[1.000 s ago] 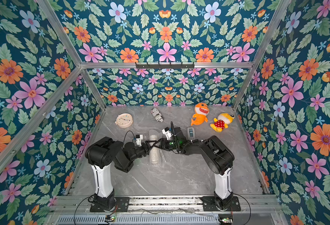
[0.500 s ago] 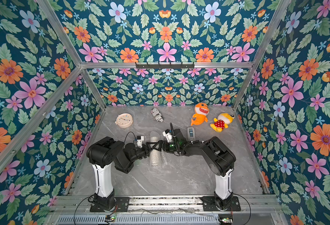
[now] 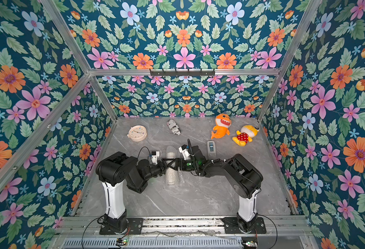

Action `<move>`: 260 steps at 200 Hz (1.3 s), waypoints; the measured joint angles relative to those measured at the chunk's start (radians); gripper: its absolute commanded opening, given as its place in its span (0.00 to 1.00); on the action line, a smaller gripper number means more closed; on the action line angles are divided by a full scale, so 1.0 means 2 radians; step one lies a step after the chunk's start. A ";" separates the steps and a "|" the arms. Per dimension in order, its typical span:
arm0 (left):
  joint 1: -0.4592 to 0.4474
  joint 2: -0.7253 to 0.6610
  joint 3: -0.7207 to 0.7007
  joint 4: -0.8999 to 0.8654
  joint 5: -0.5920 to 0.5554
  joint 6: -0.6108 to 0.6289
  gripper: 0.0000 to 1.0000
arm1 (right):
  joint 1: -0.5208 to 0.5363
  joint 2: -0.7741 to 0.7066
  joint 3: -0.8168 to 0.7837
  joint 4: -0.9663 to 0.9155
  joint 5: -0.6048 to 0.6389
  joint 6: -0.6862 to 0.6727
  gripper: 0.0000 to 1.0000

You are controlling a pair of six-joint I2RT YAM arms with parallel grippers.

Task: Wrap vases in bubble wrap
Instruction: Wrap the vase in bubble wrap.

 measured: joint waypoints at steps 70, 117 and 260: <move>0.002 0.004 0.005 0.019 -0.046 -0.017 0.30 | 0.005 0.000 -0.011 -0.040 -0.035 -0.034 0.97; 0.002 0.007 0.012 0.019 -0.050 -0.020 0.30 | 0.005 0.015 0.014 -0.050 -0.055 -0.037 0.97; -0.001 0.005 0.011 0.020 -0.047 -0.021 0.32 | 0.002 0.049 0.082 -0.098 -0.043 -0.045 0.82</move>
